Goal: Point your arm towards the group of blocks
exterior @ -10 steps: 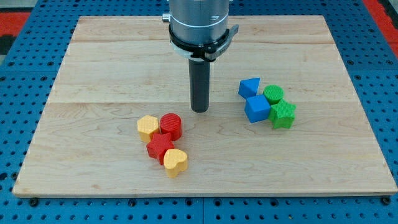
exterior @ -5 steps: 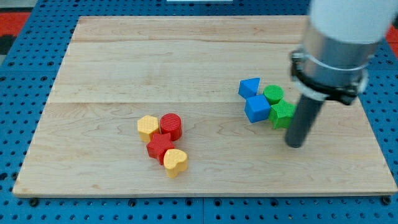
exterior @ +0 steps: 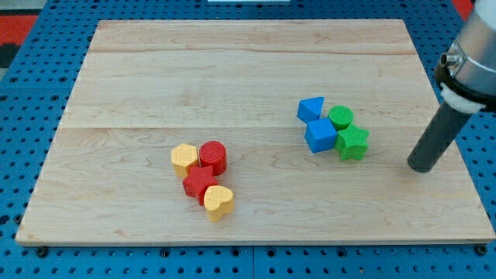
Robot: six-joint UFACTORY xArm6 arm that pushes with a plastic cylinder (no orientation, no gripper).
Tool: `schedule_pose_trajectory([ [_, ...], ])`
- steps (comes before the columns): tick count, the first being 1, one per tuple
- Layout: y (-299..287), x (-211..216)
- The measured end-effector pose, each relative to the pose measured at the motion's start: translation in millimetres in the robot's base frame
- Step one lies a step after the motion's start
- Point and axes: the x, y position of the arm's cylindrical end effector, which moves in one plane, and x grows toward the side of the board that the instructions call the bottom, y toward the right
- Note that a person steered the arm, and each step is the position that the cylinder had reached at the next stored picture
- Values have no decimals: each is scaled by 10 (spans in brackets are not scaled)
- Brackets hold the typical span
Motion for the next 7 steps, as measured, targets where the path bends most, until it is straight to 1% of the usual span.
schedule_pose_trajectory([
  [1, -223, -357],
  [2, -441, -428],
  [3, -323, -332],
  [4, -323, -330],
  [5, -346, -41],
  [6, -506, -391],
  [7, -922, -578],
])
